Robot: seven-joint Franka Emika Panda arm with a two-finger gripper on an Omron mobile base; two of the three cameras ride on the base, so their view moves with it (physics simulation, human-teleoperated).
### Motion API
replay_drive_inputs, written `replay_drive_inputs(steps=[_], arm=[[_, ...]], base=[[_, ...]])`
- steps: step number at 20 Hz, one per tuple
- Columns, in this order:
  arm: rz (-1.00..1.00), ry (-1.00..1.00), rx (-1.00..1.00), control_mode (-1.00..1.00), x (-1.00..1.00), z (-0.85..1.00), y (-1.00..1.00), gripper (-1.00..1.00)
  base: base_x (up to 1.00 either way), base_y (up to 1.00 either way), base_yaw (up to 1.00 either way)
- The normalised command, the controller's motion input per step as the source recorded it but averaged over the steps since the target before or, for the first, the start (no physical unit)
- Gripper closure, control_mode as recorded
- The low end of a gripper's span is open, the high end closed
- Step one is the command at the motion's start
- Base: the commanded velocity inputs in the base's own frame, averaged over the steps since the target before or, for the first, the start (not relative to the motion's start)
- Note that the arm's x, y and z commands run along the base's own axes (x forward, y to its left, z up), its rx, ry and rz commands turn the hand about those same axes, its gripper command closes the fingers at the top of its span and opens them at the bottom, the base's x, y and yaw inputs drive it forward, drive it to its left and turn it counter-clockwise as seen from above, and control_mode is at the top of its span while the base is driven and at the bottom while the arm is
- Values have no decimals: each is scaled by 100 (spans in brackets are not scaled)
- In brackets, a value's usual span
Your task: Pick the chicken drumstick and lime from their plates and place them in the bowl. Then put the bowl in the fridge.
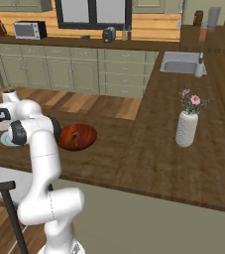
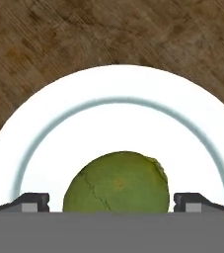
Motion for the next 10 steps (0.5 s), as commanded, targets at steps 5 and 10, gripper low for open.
replay_drive_inputs(steps=[5,10], arm=[[0,11,0,-100,0,-40,-1,-100],[0,1,0,-100,0,-11,0,100]], base=[[0,0,0],[0,0,0]])
